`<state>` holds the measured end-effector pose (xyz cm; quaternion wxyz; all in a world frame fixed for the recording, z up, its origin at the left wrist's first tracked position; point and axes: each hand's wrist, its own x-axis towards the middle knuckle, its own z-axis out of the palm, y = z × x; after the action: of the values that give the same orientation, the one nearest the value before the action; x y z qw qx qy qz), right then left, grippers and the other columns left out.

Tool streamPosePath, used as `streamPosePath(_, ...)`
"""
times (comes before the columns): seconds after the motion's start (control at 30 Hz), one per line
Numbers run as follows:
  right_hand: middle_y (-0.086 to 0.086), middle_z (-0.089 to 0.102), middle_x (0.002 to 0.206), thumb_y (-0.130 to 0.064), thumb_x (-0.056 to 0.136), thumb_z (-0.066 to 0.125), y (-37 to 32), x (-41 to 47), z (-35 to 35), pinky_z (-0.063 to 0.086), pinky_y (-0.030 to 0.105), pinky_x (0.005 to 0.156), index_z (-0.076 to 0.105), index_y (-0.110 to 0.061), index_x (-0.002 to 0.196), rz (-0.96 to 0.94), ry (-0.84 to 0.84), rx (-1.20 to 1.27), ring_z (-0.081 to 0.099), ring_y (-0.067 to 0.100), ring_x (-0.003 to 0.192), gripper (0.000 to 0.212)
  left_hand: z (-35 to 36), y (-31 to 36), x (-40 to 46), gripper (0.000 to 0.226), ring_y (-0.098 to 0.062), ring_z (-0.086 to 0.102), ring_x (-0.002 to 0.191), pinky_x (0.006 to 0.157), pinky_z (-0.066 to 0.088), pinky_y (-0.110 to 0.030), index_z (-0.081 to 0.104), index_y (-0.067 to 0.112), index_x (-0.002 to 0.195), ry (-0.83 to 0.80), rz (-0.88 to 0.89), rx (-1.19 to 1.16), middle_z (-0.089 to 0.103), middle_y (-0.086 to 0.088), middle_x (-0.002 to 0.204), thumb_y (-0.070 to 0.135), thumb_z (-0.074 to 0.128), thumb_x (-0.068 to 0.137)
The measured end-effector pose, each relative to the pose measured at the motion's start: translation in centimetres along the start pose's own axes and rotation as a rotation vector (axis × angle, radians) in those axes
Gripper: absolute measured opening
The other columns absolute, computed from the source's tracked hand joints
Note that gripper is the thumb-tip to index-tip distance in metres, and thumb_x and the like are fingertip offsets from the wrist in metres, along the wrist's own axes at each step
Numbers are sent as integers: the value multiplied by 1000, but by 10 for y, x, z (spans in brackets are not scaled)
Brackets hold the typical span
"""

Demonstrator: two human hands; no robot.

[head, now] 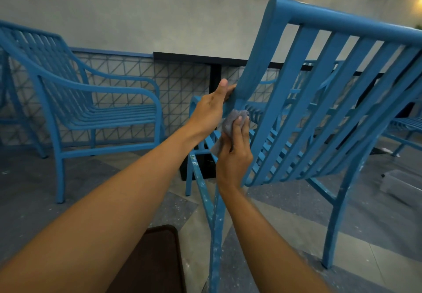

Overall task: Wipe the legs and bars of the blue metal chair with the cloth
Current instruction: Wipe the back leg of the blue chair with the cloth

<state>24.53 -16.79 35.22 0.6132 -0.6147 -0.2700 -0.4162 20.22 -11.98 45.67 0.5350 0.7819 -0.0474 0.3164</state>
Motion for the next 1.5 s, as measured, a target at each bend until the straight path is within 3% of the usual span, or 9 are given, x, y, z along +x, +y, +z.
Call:
streamPosePath(0.13, 22, 45, 138, -17, 91, 43, 6, -3, -5, 50, 32, 87, 53, -4, 128, -102, -41, -83, 55, 33, 117, 40, 0, 1, -1, 52, -5, 44, 125, 105, 29, -15, 49, 15, 133, 4, 8, -9, 51, 1, 136, 41, 17, 100)
streamPosePath(0.33, 25, 52, 131, -19, 91, 45, 20, -28, -16, 51, 42, 92, 59, -6, 122, -43, -97, -72, 56, 34, 117, 37, 2, 2, -2, 52, 0, 43, 122, 96, 30, -6, 46, 14, 135, -1, 18, -3, 50, 2, 136, 39, 17, 100)
streamPosePath(0.5, 19, 60, 119, -7, 89, 53, 21, -28, -20, 52, 35, 87, 65, -2, 114, 68, -98, -13, 61, 28, 107, 28, 4, 2, -2, 52, -7, 41, 130, 103, 26, -13, 44, 11, 136, 13, 10, -19, 48, -1, 140, 38, 18, 100)
streamPosePath(0.73, 14, 58, 101, -17, 89, 47, 21, -22, -34, 49, 20, 79, 67, -3, 110, 24, -134, -59, 52, 10, 92, 32, 3, -2, -1, 52, -7, 40, 131, 104, 26, -13, 44, 13, 136, 5, 18, -12, 47, 0, 141, 39, 17, 100)
streamPosePath(0.87, 13, 47, 111, -7, 89, 50, 9, -15, -45, 48, 25, 82, 65, -4, 112, -144, -124, -166, 50, 20, 100, 27, 2, -6, 0, 52, -2, 41, 129, 108, 28, -15, 44, 17, 136, 7, 25, -26, 47, 4, 140, 43, 18, 99)
streamPosePath(0.93, 10, 41, 117, -8, 90, 51, 0, -6, -47, 49, 30, 85, 64, -1, 113, -284, -116, -223, 50, 25, 104, 27, 3, -9, -1, 50, 3, 46, 120, 97, 33, -6, 49, 19, 132, 24, 32, -17, 53, 9, 132, 44, 20, 99)
streamPosePath(1.13, 6, 41, 121, -6, 90, 56, -10, 32, -32, 40, 31, 73, 65, -2, 109, -706, -160, -495, 43, 21, 86, 22, 2, -9, -4, 44, -3, 47, 118, 90, 38, -9, 57, 18, 122, 136, 54, -36, 56, 3, 127, 39, 25, 100)
streamPosePath(1.37, 6, 46, 113, -11, 79, 36, -11, 39, -23, 44, 29, 71, 64, -9, 108, -755, -283, -941, 37, 22, 92, 40, 5, -10, -3, 42, 6, 54, 100, 77, 39, 3, 60, 14, 118, 164, 70, -40, 60, 6, 113, 34, 27, 100)
streamPosePath(1.5, 1, 62, 94, -18, 73, 50, -15, 34, -23, 42, 26, 68, 70, -14, 94, -766, -353, -1035, 35, 20, 86, 28, 7, -13, -2, 41, -2, 54, 110, 86, 40, -2, 60, 14, 118, 175, 82, -38, 61, 5, 115, 35, 28, 100)
